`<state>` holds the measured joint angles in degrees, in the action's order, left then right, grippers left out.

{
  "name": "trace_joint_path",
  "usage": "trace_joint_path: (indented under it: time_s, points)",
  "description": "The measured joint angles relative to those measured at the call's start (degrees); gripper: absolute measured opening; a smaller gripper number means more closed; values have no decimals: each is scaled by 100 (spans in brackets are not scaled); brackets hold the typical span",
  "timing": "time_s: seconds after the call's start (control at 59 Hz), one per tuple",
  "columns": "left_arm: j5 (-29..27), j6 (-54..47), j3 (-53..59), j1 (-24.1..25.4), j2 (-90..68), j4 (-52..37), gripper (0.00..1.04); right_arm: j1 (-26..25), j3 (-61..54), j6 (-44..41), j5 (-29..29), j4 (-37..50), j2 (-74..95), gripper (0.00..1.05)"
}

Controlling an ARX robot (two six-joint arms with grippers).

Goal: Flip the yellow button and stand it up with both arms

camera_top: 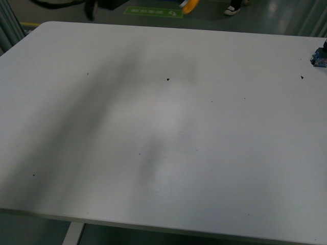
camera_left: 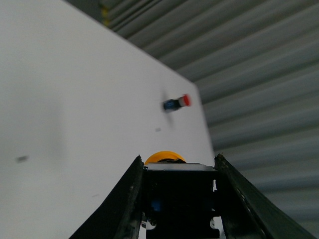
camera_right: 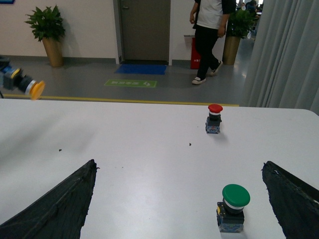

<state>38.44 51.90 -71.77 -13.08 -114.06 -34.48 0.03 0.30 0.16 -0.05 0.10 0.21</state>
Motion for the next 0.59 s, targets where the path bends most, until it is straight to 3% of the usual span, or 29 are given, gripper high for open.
trace_joint_path:
  time_s: [0.136, 0.221, 0.594]
  points:
    - [-76, 1296, -22, -435, -162, -1281, 35, 0, 0, 0, 0, 0, 0, 97]
    - [-74, 1836, -107, -647, -269, -1624, 35, 0, 0, 0, 0, 0, 0, 97]
    - [-63, 3257, -24, -868, -223, -3233, 35, 0, 0, 0, 0, 0, 0, 97]
